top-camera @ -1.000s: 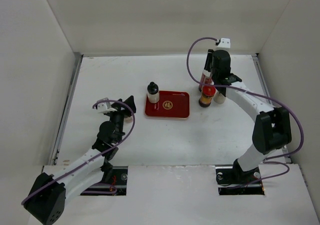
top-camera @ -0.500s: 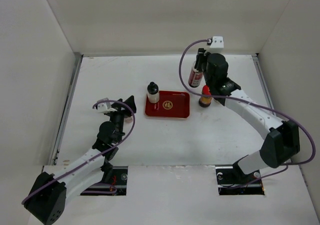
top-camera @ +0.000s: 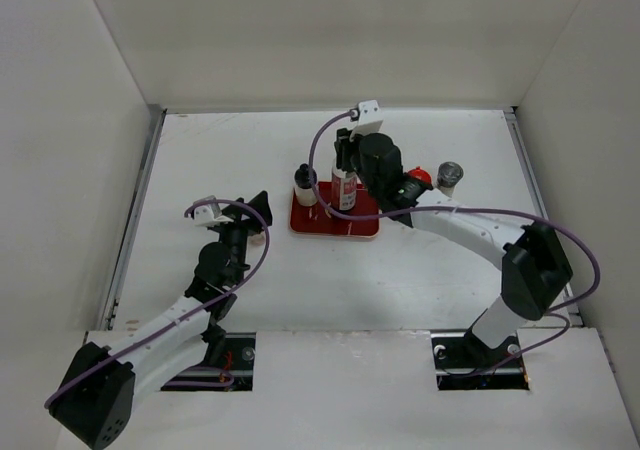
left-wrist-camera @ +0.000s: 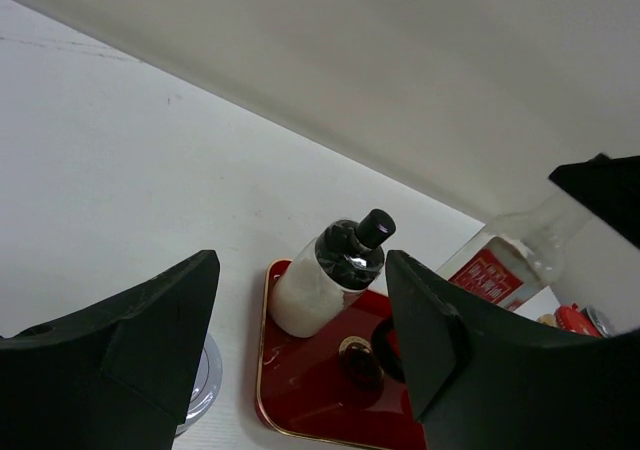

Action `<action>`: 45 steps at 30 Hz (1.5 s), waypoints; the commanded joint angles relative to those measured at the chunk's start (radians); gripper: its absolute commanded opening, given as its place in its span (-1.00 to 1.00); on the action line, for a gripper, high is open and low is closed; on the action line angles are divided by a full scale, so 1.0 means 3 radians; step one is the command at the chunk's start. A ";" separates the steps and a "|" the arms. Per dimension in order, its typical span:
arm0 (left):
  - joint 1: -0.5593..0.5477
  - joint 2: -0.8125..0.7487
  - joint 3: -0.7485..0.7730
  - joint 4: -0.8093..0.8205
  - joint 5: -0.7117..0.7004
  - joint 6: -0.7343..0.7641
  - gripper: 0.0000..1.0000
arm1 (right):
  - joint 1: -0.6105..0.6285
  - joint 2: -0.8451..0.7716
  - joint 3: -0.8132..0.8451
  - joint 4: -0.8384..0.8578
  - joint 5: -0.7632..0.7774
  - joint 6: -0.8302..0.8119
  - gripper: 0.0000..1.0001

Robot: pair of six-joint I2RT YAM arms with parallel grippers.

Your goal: Organize the condiment bottles

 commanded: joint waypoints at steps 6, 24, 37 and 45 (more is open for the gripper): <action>0.0036 0.0015 -0.0040 0.0199 0.0049 -0.0070 0.34 | 0.0111 0.0036 0.0226 0.0626 0.0057 -0.0015 -0.45; 0.0061 0.0030 -0.0040 0.0199 0.0090 -0.0090 0.34 | 0.0131 0.0231 0.0114 0.0733 0.0159 -0.0067 0.06; 0.0051 0.0051 -0.0030 0.0205 0.0095 -0.0100 0.34 | 0.0004 -0.0903 -0.0801 0.0708 0.0505 0.0214 0.60; 0.0020 0.0066 -0.0030 0.0225 0.0100 -0.0121 0.34 | -0.0834 -0.1344 -0.1272 -0.0319 0.1463 0.0593 -0.16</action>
